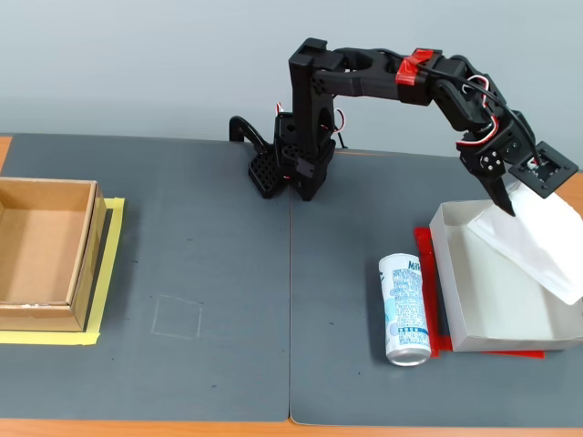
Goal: Pick the sandwich and put it in the gray box
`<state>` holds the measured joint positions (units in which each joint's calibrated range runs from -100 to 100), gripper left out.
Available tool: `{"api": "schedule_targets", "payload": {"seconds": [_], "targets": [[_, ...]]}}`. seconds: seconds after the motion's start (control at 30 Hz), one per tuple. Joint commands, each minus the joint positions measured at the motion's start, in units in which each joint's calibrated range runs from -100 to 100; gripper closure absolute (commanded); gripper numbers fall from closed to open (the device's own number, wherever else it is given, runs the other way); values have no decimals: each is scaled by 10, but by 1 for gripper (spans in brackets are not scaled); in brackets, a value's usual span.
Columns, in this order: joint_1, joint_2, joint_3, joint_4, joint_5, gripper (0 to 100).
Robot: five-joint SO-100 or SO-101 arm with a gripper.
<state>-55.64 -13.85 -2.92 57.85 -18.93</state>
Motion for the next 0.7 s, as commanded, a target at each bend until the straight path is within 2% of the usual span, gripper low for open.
{"api": "schedule_targets", "payload": {"seconds": [0.0, 0.23, 0.67], "targets": [[7, -15, -5, -1, -1, 84], [7, -15, -5, -1, -2, 69], [19, -15, -5, 7, -1, 71]]}}
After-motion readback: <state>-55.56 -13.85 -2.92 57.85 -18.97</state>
